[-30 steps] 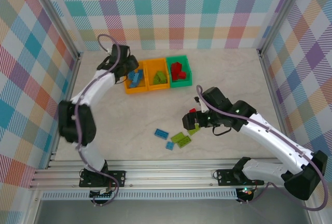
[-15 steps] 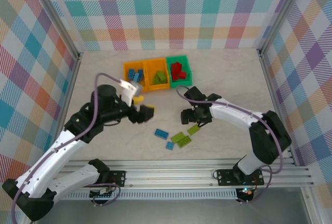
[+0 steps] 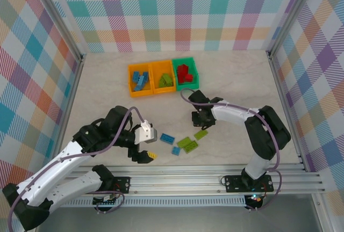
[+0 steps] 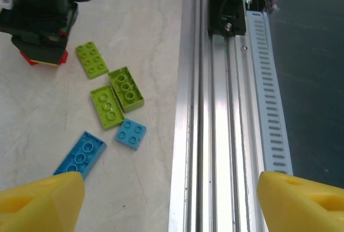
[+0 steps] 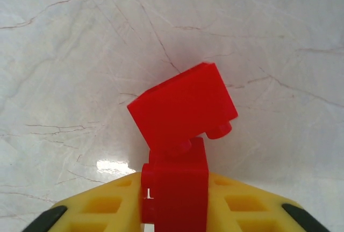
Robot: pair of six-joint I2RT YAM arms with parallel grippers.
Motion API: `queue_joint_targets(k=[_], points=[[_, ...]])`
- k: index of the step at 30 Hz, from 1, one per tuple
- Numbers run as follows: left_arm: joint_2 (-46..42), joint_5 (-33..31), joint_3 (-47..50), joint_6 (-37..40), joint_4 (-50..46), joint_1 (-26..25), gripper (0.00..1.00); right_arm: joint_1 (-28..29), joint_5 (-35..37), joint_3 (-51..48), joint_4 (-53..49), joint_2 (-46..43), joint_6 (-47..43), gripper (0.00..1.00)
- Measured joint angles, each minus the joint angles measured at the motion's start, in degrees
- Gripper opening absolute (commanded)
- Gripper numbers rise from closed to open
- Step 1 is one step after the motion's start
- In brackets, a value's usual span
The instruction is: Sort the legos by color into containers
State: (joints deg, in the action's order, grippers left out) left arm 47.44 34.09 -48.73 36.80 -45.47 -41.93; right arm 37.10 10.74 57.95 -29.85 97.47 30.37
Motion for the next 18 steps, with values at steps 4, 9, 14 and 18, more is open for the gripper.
queue_joint_targets(k=[4, 9, 14, 18], points=[[0.4, 0.4, 1.2, 2.6, 0.0, 0.0, 0.89, 0.0, 0.4, 0.0, 0.3, -0.2, -0.7, 0.17], [-0.3, -2.1, 3.0, 3.3, 2.3, 0.0, 0.95, 0.0, 0.6, 0.0, -1.3, -5.0, -0.8, 0.17], [-1.5, -5.7, 4.0, 3.2, 5.6, 0.0, 0.99, 0.0, 0.6, 3.5, -2.4, -13.7, -2.2, 0.18], [-2.5, -9.1, 6.8, 3.8, 9.4, 0.0, 1.0, -0.3, 1.5, 12.9, -1.5, -10.5, -5.9, 0.17]])
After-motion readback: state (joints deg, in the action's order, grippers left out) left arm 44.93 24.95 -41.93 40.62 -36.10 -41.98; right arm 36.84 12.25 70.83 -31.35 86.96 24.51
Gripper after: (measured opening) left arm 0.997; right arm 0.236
